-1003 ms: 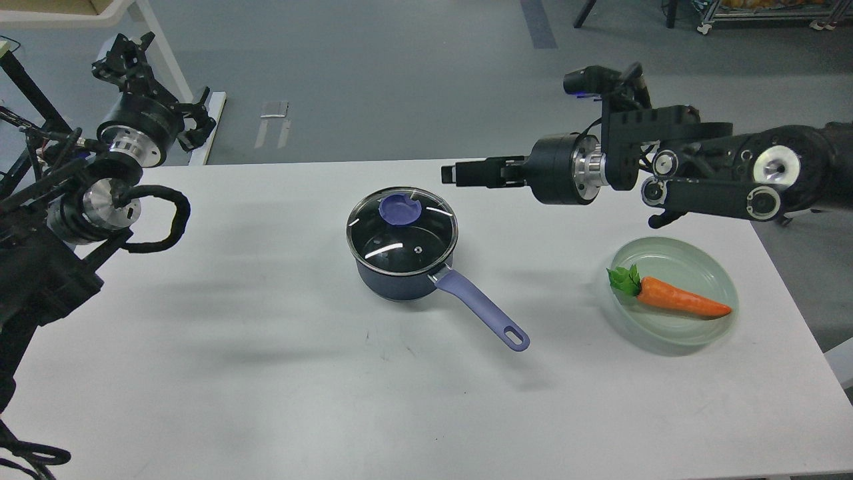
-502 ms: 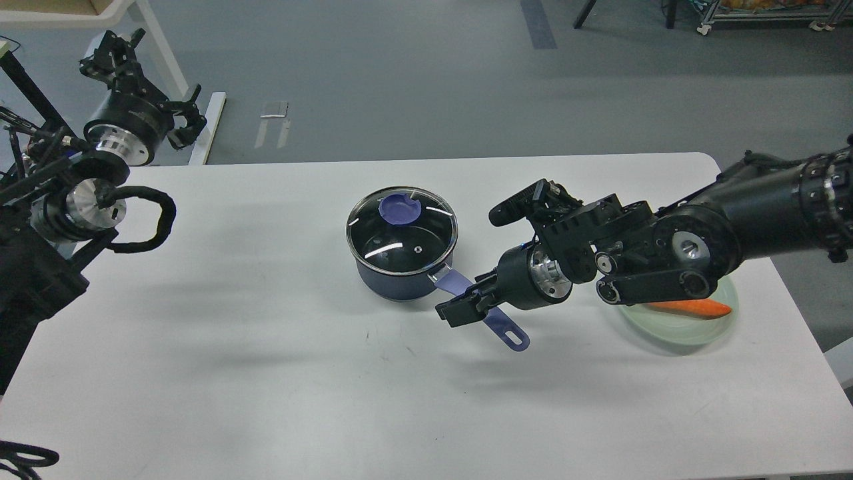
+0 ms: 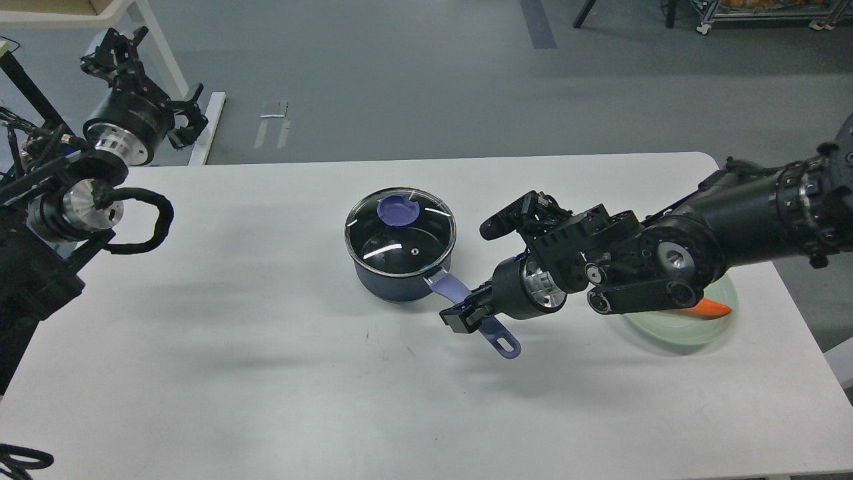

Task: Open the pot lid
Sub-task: 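Reach the left gripper over the pot to the lid's purple knob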

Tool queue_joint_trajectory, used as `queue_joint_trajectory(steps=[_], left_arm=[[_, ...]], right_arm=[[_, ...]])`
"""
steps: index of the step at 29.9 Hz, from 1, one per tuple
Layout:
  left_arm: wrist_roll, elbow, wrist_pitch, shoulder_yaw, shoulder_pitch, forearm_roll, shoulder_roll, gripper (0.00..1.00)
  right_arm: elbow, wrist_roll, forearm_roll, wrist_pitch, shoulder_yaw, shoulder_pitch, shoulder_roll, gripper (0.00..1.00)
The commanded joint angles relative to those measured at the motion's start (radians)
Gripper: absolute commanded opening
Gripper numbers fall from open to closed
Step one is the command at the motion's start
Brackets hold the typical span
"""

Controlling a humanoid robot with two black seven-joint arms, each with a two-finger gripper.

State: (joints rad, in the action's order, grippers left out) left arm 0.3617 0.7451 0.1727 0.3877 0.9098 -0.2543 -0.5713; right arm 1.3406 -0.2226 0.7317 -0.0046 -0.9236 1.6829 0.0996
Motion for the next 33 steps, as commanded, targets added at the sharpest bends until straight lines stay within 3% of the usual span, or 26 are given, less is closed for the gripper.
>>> queue_joint_trajectory(steps=[1, 8, 15, 27, 33], left_arm=[[-0.001, 0.003, -0.001, -0.001, 0.001, 0.004, 0.002, 0.99], [-0.003, 0.092, -0.012, 0.0, 0.003, 0.171, -0.001, 0.99], [-0.004, 0.2, -0.018, 0.0, 0.02, 0.418, 0.001, 0.99], [0.0, 0.436, -0.07, -0.044, 0.024, 1.321, 0.014, 0.99], [0.0, 0.448, -0.131, -0.096, 0.038, 1.754, 0.083, 0.99]], right_arm=[[0.0, 0.002, 0.002, 0.002, -0.001, 0.0, 0.003, 0.44], [0.002, 0.002, 0.003, 0.0, 0.0, 0.001, 0.005, 0.3], [0.0, 0.002, 0.021, 0.0, 0.0, 0.008, 0.005, 0.24], [-0.001, 0.002, 0.089, 0.0, 0.0, 0.0, 0.006, 0.2], [-0.001, 0.002, 0.091, 0.0, 0.002, 0.0, 0.005, 0.2]])
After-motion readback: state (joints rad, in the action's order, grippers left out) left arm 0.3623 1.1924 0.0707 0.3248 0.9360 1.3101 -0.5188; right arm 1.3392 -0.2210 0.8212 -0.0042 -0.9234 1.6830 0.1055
